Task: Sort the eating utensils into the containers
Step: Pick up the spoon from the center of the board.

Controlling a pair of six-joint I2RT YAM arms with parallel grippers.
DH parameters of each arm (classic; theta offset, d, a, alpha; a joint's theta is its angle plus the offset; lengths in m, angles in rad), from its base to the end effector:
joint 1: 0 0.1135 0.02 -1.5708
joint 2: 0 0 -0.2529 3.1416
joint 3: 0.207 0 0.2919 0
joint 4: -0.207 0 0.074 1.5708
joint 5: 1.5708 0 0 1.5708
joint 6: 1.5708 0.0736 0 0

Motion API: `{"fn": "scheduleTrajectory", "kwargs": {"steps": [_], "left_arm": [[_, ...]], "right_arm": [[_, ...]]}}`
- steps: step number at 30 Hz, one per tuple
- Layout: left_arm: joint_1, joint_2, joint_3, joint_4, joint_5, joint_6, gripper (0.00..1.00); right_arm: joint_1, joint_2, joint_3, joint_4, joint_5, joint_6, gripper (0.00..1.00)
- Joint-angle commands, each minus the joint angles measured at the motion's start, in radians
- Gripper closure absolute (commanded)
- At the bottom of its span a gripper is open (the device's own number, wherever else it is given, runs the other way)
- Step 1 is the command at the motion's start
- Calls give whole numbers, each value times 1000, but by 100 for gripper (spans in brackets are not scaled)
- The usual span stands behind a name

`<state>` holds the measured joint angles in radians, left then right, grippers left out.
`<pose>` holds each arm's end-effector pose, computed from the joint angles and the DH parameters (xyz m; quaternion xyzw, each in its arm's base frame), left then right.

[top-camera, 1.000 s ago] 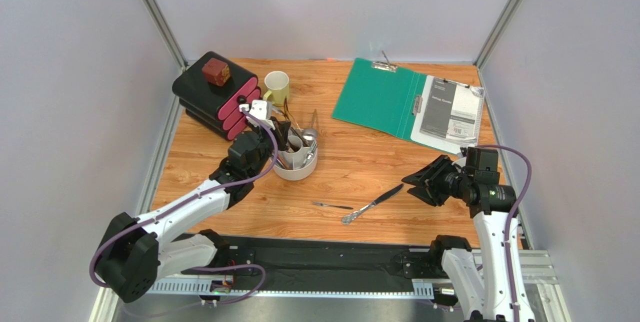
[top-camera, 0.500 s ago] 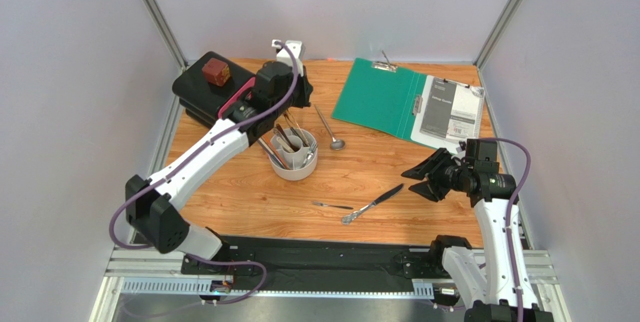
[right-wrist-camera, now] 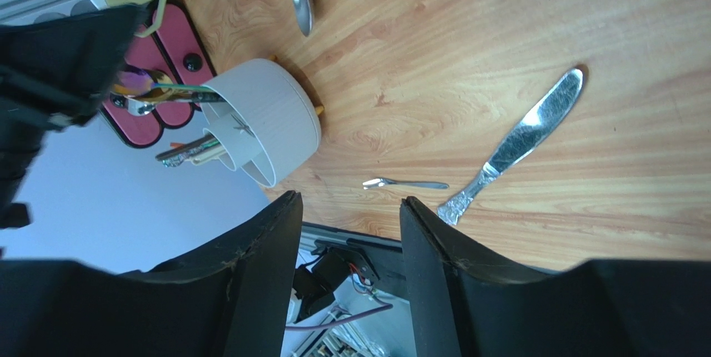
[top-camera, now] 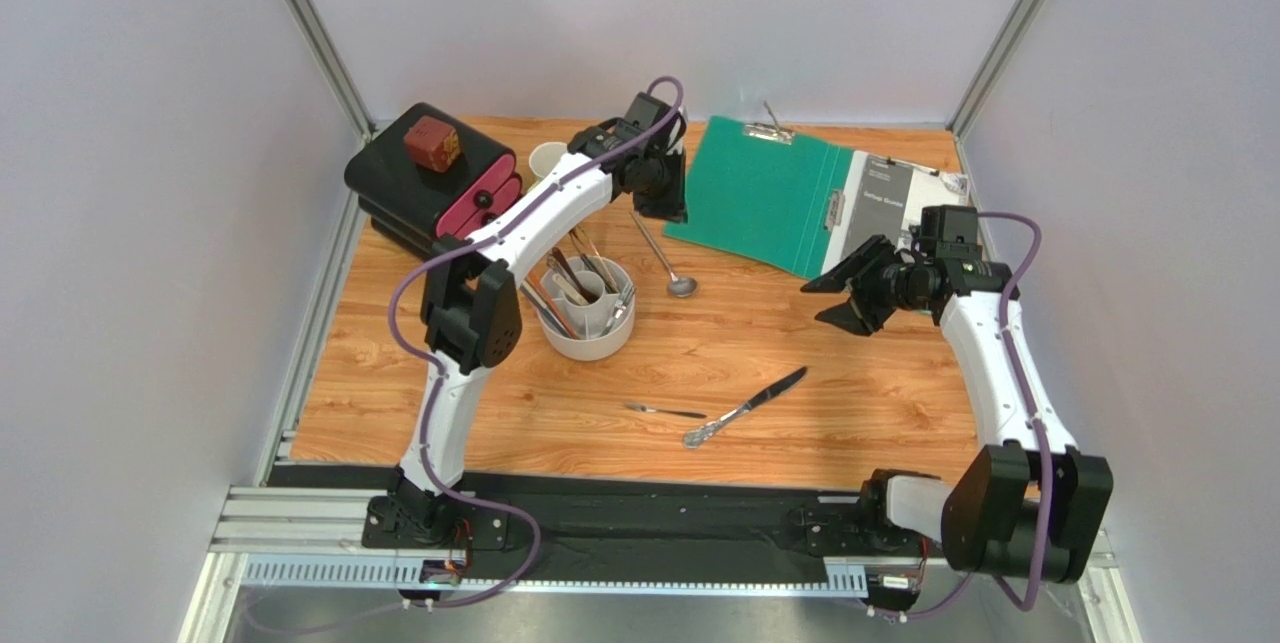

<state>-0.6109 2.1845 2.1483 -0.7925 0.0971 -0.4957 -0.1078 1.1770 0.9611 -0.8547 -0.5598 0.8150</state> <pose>0.4487 -0.3229 0.2613 0.0712 0.9283 -0.2288 0.2844 0.2828 0.0087 0.2248 0.3533 0.8642 0.3335 0.1305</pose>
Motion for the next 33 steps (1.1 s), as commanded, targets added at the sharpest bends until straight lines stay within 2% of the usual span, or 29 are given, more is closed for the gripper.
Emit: {"fn": "scheduleTrajectory", "kwargs": {"steps": [1,4,8,13,23,27,33], "left_arm": [[31,37,-30,-17,156,-219,79],[30,73,17,-66,93,-236,78],[31,124,74,-134,-5,-251,71],[31,181,151,-212,-75,-311,71],[31,285,209,-332,-94,-541,71],[33,313,268,-358,-154,-583,71],[37,327,268,-361,-183,-610,71]], "right_arm": [[3,55,65,49,-14,-13,49],[3,75,54,39,-8,-28,49],[3,84,18,36,-20,-34,50],[3,90,7,25,-45,-60,51],[2,29,-53,31,-92,-80,51],[-4,-11,-113,32,-106,-83,51],[-10,-51,-148,37,-129,-82,51]]}}
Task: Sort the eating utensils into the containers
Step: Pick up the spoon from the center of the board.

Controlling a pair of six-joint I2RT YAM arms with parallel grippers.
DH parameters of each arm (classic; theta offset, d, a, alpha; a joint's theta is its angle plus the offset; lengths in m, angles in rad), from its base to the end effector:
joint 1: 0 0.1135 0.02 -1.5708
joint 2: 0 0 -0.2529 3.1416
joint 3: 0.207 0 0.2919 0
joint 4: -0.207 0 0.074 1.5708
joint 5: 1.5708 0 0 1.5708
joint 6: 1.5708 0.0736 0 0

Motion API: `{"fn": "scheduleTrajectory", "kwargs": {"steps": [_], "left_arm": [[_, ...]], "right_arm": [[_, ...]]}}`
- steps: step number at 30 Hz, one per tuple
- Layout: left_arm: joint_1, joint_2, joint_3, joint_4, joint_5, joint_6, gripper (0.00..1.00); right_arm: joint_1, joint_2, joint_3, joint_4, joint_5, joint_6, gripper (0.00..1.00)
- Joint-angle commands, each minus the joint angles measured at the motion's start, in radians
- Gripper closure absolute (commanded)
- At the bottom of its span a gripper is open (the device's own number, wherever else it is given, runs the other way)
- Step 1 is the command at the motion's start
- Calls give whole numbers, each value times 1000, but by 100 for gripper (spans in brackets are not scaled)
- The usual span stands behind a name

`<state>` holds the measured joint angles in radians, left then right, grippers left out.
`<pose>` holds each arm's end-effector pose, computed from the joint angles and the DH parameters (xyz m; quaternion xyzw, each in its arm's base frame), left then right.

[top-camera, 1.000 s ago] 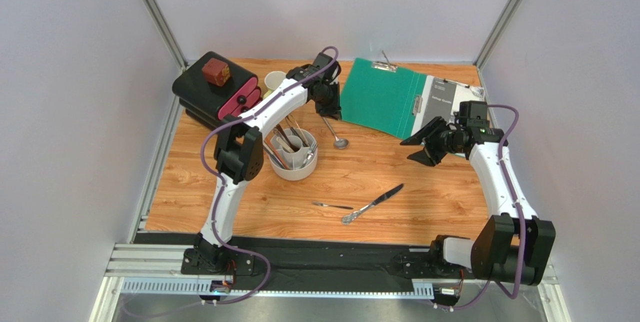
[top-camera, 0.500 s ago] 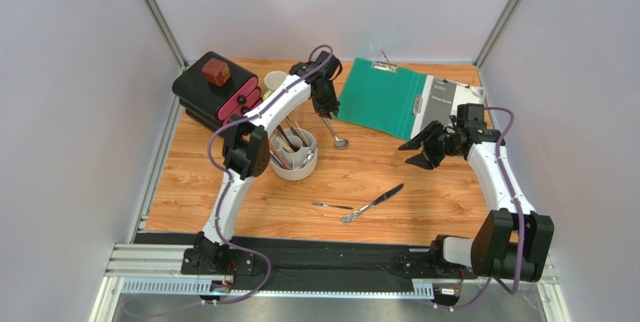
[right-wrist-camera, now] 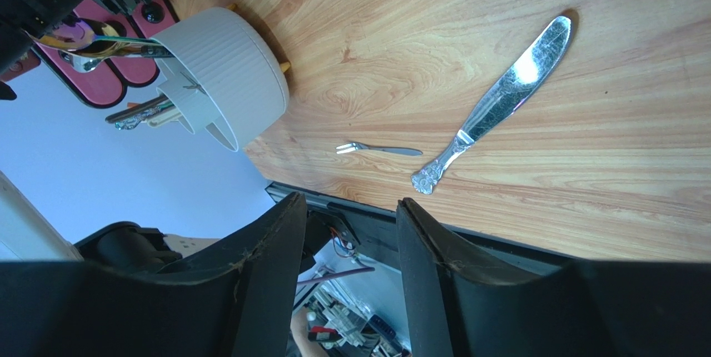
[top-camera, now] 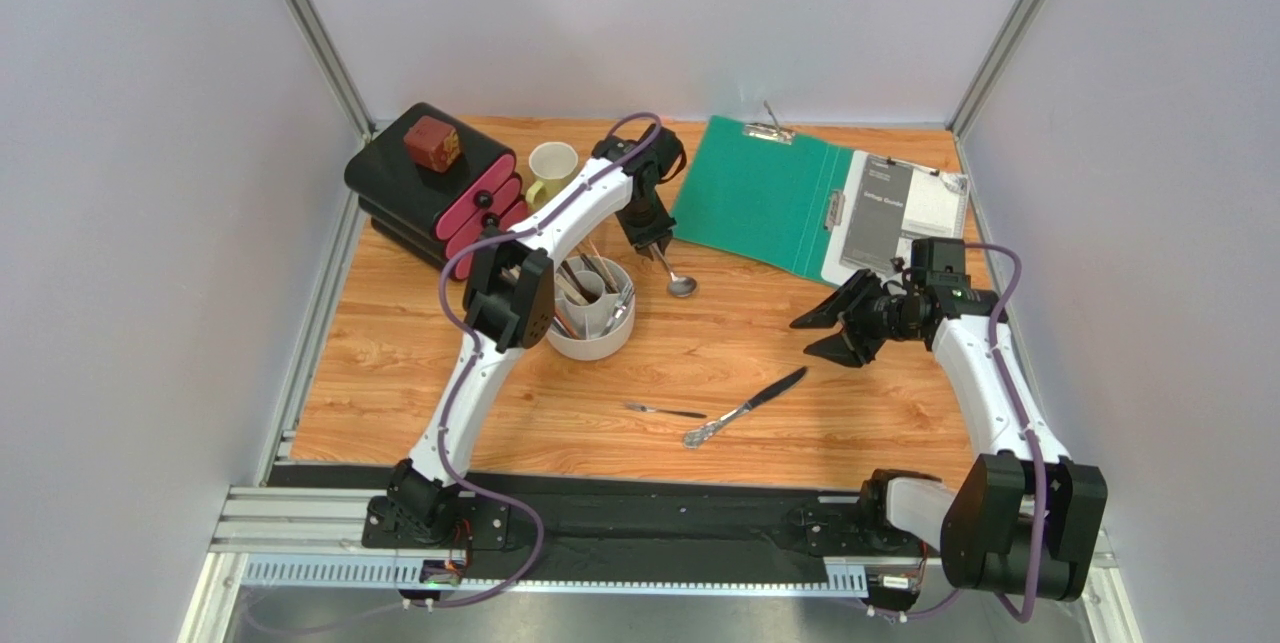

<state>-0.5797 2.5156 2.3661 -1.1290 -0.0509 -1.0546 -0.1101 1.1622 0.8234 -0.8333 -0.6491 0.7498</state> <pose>0.4696 -0.3030 0.1372 -0.2362 0.9604 -0.0889 0.1180 0.2637 0.0156 0.1850 0.3298 0.8708 0.3557 0.0799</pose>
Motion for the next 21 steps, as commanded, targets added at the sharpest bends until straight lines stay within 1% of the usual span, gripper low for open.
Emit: {"fn": "scheduleTrajectory", "kwargs": {"steps": [1,9,16,21], "left_arm": [[4,2,50,-22,-35,-51,71],[4,20,51,-3,-44,-48,73],[4,26,58,47,-26,-56,73],[1,46,73,35,-10,-64,74]], "right_arm": [[-8,-38,-13,16,-41,-17,51],[-14,-35,-26,16,-52,-32,51],[-25,-18,-24,22,-66,-41,51],[-37,-7,-24,25,-72,-43,51]]}}
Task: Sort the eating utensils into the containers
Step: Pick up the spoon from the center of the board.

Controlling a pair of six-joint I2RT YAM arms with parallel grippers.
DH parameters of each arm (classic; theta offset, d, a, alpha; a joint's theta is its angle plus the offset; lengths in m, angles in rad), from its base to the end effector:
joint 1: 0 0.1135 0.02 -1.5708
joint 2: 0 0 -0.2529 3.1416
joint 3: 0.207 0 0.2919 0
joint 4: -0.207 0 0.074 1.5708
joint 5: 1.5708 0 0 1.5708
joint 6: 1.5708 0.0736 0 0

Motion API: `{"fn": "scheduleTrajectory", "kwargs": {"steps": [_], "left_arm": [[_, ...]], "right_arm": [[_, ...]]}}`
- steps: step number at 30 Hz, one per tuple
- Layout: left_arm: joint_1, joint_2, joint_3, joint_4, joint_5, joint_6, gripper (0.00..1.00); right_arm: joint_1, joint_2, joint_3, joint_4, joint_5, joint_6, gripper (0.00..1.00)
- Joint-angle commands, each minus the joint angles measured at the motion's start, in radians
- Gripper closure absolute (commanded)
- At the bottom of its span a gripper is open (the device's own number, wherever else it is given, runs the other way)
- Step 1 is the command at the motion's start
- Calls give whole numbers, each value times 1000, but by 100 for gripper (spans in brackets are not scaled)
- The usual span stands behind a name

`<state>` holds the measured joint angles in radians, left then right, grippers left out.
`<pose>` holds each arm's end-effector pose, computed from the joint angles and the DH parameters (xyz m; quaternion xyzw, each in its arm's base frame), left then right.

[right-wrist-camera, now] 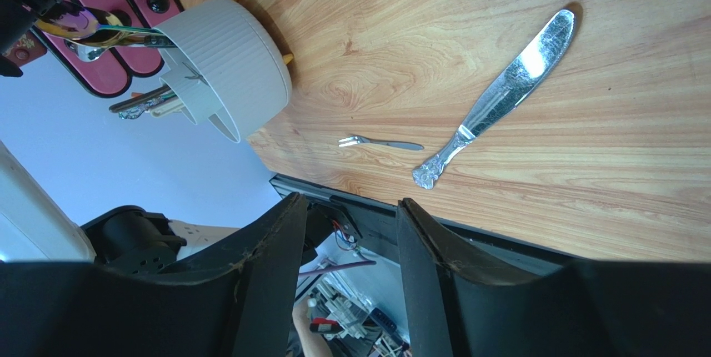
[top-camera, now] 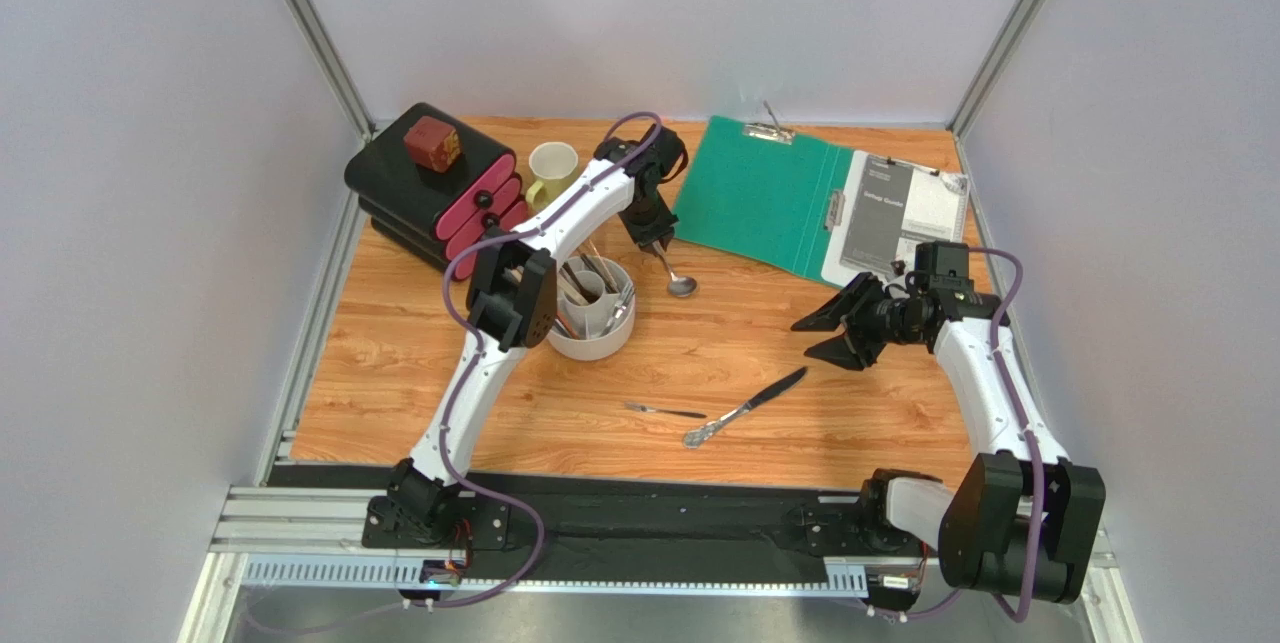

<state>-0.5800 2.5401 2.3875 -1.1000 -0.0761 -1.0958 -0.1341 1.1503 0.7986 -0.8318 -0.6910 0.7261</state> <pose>0.4766 -0.3056 0.1325 -0.2575 0.9525 -0.0925 0.1338 0.2590 0.0124 0.1812 0.3258 0.8664 0.3707 0.0763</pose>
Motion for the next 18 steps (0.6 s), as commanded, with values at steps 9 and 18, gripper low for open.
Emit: {"fn": "scheduleTrajectory", "kwargs": {"steps": [9,18], "left_arm": [[-6,46,52,-38,39,-30,74],[-11,72,59,-70,55,-1,95]], "right_arm": [[-30,5,8,28,-56,-7,52],[-56,-9,-19,42,-74,1,51]]}}
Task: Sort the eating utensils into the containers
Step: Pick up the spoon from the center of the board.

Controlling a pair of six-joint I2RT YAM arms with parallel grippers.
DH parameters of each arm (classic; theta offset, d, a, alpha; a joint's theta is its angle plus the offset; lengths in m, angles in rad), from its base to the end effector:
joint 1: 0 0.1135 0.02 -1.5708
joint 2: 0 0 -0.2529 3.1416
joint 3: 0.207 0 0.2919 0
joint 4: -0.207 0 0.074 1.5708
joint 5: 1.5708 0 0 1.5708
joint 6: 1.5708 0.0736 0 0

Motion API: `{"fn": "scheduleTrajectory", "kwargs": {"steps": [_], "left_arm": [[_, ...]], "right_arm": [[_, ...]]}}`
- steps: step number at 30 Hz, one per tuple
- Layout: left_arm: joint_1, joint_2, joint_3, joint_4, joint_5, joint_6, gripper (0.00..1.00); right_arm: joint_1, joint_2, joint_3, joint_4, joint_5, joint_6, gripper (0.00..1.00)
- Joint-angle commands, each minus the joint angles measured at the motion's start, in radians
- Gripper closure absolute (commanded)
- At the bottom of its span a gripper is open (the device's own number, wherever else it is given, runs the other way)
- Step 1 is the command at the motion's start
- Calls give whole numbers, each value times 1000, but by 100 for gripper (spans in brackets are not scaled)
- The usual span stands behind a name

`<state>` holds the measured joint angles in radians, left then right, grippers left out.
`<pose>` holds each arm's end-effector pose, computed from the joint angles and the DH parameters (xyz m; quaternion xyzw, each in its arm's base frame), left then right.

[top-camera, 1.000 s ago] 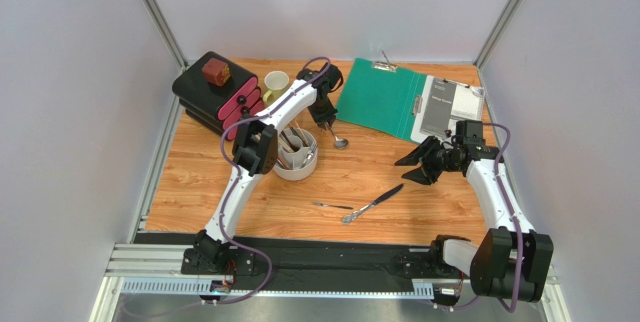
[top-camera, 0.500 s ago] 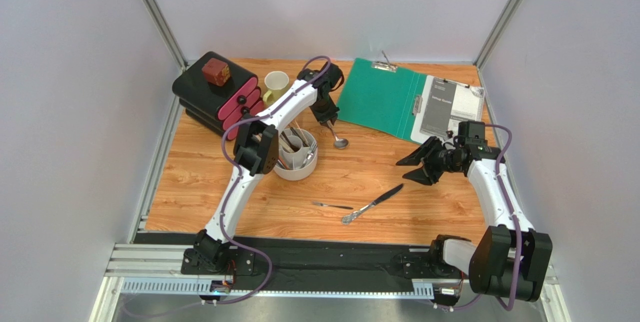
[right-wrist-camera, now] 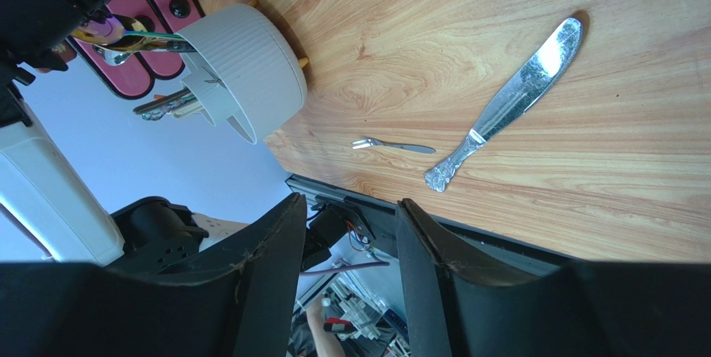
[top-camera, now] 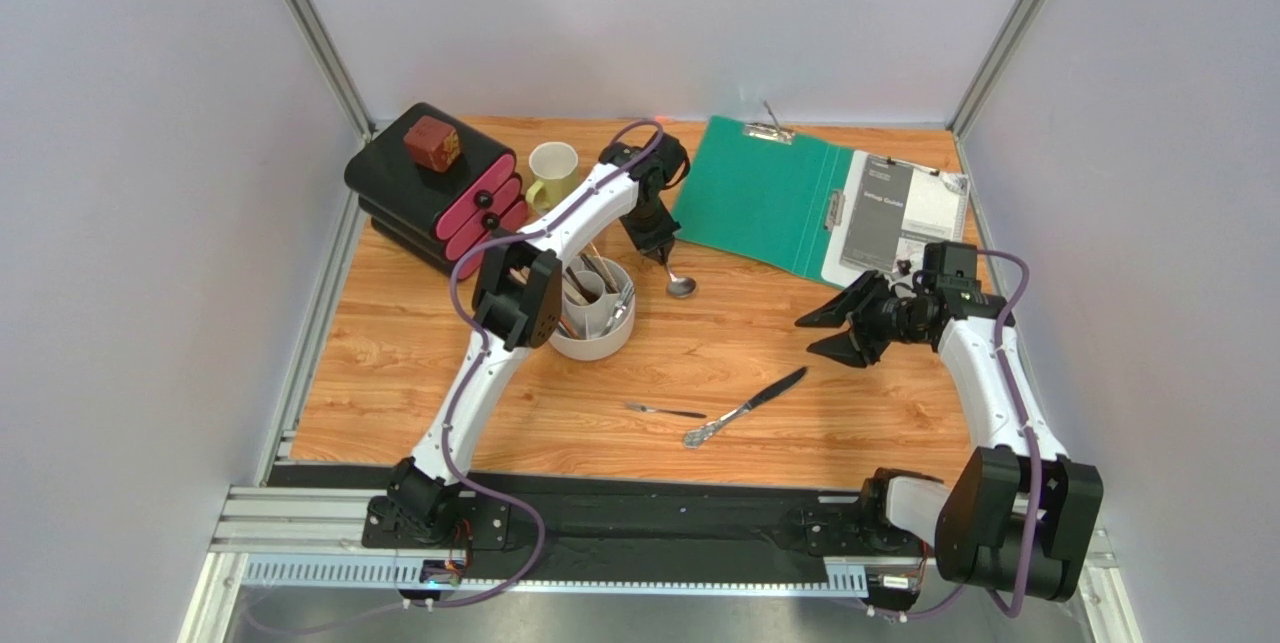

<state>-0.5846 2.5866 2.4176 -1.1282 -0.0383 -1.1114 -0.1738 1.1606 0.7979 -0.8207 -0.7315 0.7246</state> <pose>0.4740 -0.3103 0.1158 -0.2604 0.9556 -0.0897 0.1044 0.2608 0.0041 0.1809 0.3359 0.8554 0.3866 0.0775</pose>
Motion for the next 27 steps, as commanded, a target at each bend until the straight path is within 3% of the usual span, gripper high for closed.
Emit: {"fn": "scheduleTrajectory", "kwargs": {"steps": [1,5,11,21,27], "left_arm": [[-7,27,28,-47,15,22,100],[-11,15,17,-36,2,71,100],[-30,-100,-84,120,-58,235,100],[-64,-554,-484,639,-141,544,100],[-67,-899,-814,883,-227,539,100]], "right_arm": [[-21,-19,-23,32,-37,-1,52],[-30,-21,-40,38,-40,-4,51],[-32,-19,-58,52,-46,4,51],[-32,-1,-66,74,-57,4,52],[-30,50,6,28,-19,-27,52]]}}
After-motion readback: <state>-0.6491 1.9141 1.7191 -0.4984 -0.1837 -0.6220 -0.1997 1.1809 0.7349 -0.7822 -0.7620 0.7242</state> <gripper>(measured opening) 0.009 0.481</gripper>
